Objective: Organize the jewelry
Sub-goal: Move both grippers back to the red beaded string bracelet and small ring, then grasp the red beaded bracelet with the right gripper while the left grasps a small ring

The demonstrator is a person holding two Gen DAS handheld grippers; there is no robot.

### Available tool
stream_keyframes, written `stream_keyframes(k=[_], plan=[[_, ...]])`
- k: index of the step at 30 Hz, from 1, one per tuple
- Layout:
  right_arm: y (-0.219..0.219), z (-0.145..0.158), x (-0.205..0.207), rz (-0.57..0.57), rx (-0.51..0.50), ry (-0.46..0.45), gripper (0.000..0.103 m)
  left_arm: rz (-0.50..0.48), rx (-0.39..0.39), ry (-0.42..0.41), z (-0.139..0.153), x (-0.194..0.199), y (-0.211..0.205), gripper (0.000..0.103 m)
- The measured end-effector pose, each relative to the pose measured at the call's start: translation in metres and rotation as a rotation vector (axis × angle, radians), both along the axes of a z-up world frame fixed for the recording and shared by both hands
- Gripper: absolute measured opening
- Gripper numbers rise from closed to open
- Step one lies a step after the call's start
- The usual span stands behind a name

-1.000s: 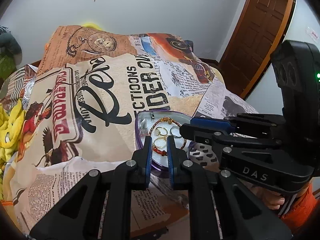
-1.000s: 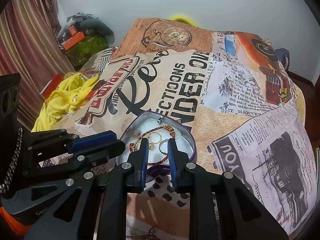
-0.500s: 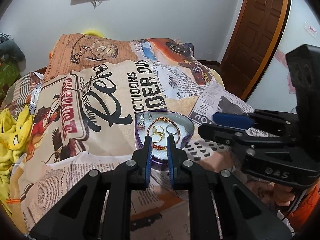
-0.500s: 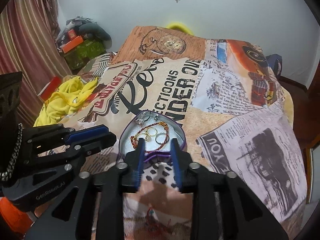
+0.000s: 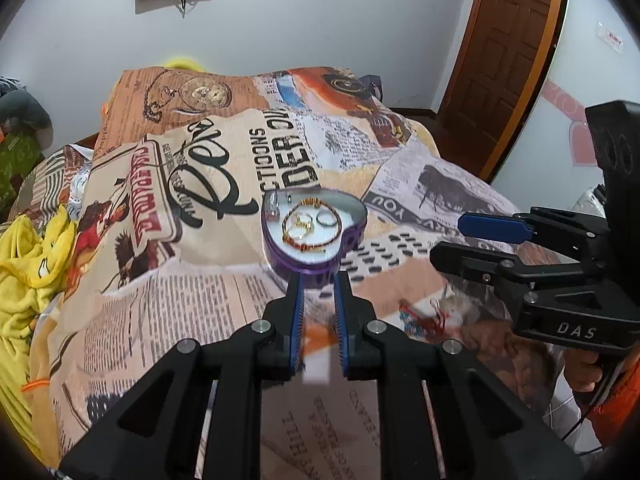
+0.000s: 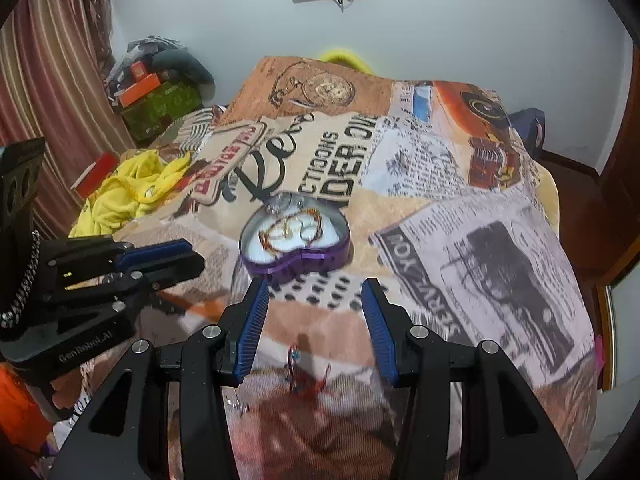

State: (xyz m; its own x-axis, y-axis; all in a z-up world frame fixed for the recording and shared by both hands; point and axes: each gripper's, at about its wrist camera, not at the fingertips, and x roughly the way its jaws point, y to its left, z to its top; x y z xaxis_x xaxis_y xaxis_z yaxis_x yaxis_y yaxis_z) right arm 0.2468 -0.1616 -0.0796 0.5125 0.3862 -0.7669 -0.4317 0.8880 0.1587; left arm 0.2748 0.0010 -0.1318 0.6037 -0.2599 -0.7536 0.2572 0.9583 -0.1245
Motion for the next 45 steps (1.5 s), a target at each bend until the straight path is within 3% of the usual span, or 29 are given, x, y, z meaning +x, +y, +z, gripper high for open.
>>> stream_keyframes(k=[11, 15, 23, 26, 28, 30, 45], plan=[[-0.006, -0.04, -0.018, -0.013, -0.021, 0.119, 0.044, -0.013, -0.004, 0.055, -0.014, -0.019, -0.002, 0.015], [-0.004, -0.049, -0.025, 0.0, -0.03, 0.14, 0.044, -0.007, 0.005, 0.066, -0.021, -0.025, -0.003, 0.034], [0.002, -0.057, -0.031, 0.007, -0.055, 0.126, 0.044, 0.0, 0.009, 0.081, -0.03, -0.033, -0.001, 0.035], [0.007, -0.059, -0.032, 0.021, -0.08, 0.114, 0.031, 0.0, -0.004, 0.086, -0.03, -0.035, 0.0, 0.035], [0.011, -0.059, -0.034, 0.046, -0.088, 0.11, 0.014, -0.001, -0.008, 0.088, -0.03, -0.036, -0.001, 0.035], [0.015, -0.059, -0.037, 0.069, -0.089, 0.109, 0.009, -0.006, -0.01, 0.091, -0.031, -0.037, -0.003, 0.035], [-0.012, -0.046, -0.047, -0.004, -0.002, 0.096, 0.007, -0.085, -0.052, 0.14, -0.042, -0.057, -0.036, 0.035]])
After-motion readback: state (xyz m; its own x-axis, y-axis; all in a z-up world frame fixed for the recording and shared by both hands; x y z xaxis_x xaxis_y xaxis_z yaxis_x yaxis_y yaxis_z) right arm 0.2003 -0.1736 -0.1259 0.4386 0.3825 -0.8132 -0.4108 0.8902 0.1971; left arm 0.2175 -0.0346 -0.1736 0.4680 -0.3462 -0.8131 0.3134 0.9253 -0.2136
